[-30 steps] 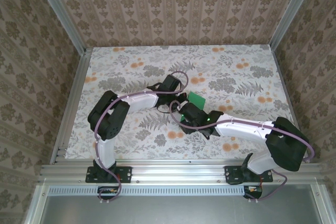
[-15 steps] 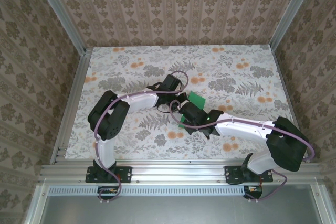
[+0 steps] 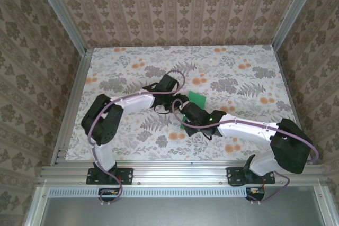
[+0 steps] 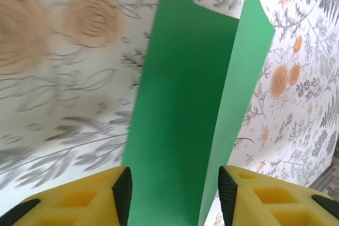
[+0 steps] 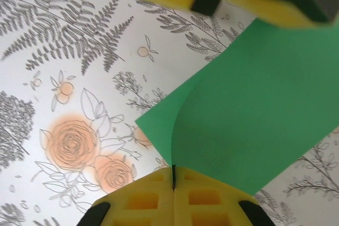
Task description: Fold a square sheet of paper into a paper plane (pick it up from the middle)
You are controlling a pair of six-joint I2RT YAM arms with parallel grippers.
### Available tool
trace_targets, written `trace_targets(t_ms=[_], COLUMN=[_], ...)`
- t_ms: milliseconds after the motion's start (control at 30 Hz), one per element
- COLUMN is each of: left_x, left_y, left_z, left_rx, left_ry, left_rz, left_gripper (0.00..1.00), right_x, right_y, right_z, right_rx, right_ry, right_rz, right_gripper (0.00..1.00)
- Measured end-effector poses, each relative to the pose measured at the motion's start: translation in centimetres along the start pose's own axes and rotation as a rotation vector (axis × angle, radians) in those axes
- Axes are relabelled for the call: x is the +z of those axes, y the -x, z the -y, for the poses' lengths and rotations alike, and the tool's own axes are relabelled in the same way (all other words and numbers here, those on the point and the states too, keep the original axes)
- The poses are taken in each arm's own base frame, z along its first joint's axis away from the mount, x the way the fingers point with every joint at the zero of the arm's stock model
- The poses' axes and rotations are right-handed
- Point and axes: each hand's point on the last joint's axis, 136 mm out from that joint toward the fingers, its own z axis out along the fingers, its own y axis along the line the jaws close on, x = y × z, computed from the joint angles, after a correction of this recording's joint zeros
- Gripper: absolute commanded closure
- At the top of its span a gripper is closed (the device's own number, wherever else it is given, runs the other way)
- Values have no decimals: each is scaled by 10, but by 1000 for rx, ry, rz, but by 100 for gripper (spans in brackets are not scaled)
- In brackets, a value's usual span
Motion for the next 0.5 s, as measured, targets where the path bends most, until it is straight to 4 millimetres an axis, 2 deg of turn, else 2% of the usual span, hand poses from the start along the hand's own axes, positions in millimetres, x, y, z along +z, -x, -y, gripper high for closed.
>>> trace_targets(t_ms=[267, 367, 500], left_x=[-64, -78, -89], left_y=[9, 6, 2], left_z=[-26, -33, -44], left_rx=[-26, -26, -30], left_ry=[80, 107, 146], left_rz=[160, 197, 226], left_gripper=[44, 42, 42], right_x=[-3, -16, -45], right_y=[12, 22, 47], right_z=[-12, -12, -13], right_rx=[141, 169, 188], right_ry=[69, 85, 109], right_rz=[42, 84, 168], right_gripper=[100, 100, 100])
